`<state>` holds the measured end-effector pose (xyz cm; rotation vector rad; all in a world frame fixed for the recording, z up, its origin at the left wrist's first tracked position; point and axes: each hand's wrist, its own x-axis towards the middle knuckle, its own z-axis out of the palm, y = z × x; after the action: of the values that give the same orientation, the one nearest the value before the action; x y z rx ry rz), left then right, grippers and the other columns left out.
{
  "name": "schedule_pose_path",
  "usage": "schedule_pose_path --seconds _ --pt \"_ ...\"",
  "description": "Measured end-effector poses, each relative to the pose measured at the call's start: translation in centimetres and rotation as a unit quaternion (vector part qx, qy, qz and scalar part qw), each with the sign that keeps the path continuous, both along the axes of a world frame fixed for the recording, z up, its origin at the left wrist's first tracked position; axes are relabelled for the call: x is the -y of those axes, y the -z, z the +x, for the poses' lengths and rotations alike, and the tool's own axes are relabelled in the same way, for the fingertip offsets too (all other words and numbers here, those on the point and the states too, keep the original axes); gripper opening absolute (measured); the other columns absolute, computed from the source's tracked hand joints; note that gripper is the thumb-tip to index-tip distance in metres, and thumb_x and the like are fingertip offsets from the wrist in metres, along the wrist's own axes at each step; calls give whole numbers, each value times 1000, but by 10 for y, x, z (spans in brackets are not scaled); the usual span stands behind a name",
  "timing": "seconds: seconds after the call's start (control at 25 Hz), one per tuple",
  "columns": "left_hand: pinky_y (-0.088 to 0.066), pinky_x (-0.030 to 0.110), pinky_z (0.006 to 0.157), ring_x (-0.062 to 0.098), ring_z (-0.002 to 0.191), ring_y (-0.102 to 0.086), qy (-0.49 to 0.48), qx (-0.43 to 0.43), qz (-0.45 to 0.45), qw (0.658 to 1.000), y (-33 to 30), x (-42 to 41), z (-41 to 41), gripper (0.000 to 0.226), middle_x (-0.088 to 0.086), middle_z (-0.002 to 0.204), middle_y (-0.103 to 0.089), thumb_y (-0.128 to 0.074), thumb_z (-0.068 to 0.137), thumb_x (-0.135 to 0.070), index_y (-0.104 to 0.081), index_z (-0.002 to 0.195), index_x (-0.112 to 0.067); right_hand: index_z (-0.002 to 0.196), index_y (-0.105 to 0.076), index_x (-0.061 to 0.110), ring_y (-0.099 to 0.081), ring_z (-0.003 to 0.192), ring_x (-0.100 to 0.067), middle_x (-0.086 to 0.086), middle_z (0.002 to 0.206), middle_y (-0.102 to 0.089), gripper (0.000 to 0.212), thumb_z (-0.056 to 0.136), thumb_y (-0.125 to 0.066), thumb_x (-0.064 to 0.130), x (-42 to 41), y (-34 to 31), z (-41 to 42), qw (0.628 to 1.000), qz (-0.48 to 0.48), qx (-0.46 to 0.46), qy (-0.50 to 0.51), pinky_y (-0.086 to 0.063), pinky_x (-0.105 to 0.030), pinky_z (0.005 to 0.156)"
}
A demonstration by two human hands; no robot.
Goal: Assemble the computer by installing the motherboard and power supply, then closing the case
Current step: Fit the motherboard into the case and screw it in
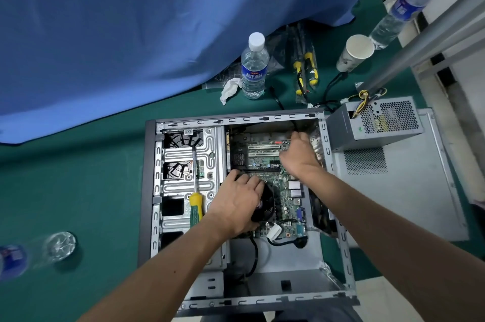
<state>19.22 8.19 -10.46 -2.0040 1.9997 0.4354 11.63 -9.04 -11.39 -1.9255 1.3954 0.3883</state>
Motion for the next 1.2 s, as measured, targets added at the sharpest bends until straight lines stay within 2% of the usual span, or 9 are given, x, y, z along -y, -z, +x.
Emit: schedule_pose_path --seconds 0.2,0.36,0.44,0.52,0.56,0.68,0.84,1.0,1.2 --pt "-30 42 97 25 105 -55 0 1 -2 1000 -4 0 -2 79 5 120 -57 -63 80 -68 -47 135 -13 152 -29 9 -23 146 -34 -9 161 -12 64 92 -49 -3 6 0 5 999 33 -11 3 -26 -37 117" --pt "-31 41 92 25 100 -56 2 0 -3 1000 -4 0 -1 80 4 117 -58 -62 78 -71 -50 132 -14 145 -38 1 -42 135 -33 -14 154 -27 52 95 -53 6 0 -5 5 999 -30 2 14 -36 -34 110" --pt "-30 42 91 25 99 -56 1 1 0 1000 -3 0 -1 81 5 117 -58 -63 77 -71 -50 132 -13 141 -46 2 -61 108 -26 -17 142 -45 47 96 -55 13 -14 -6 -3 999 -28 35 9 -51 -27 91" --pt "-31 42 91 26 102 -55 1 -1 8 1000 -3 0 0 85 6 119 -57 -65 76 -71 -48 135 -12 138 -50 4 -60 65 -15 -17 116 -63 41 98 -53 13 -23 -6 -11 999 1 49 2 -48 -18 54" --pt "-31 43 92 27 103 -55 1 -2 10 1000 -3 0 -1 87 6 121 -56 -65 76 -71 -47 136 -11 139 -48 4 -58 58 -14 -14 105 -66 41 98 -51 10 -23 -6 -13 999 7 39 -12 -45 -19 49" --pt "-31 43 93 27 106 -54 -2 4 16 1000 -3 0 -1 90 6 124 -55 -65 76 -72 -44 140 -11 138 -49 5 -67 81 -22 -13 112 -65 42 96 -47 -1 -18 -6 -7 995 -9 -2 -98 -58 -32 72" --pt "-32 42 89 26 104 -54 3 12 19 1000 -6 1 0 90 6 123 -56 -64 76 -72 -44 141 -12 147 -43 20 -42 132 -28 -7 147 -38 60 93 -45 -6 -15 -4 27 967 -17 74 -243 -39 -43 110" --pt "-32 43 93 28 105 -53 2 9 19 1000 -7 2 -1 87 7 124 -54 -62 80 -68 -40 143 -11 153 -30 22 -36 128 -28 -4 151 -28 79 84 -48 -12 -17 7 43 924 -94 49 -368 -45 -43 97" --pt "-32 44 96 28 107 -52 0 4 18 1000 -8 3 0 85 8 125 -52 -61 82 -65 -39 144 -11 148 -37 13 -40 123 -26 -5 148 -33 77 78 -55 -12 -11 7 32 873 -161 82 -453 -42 -40 97"
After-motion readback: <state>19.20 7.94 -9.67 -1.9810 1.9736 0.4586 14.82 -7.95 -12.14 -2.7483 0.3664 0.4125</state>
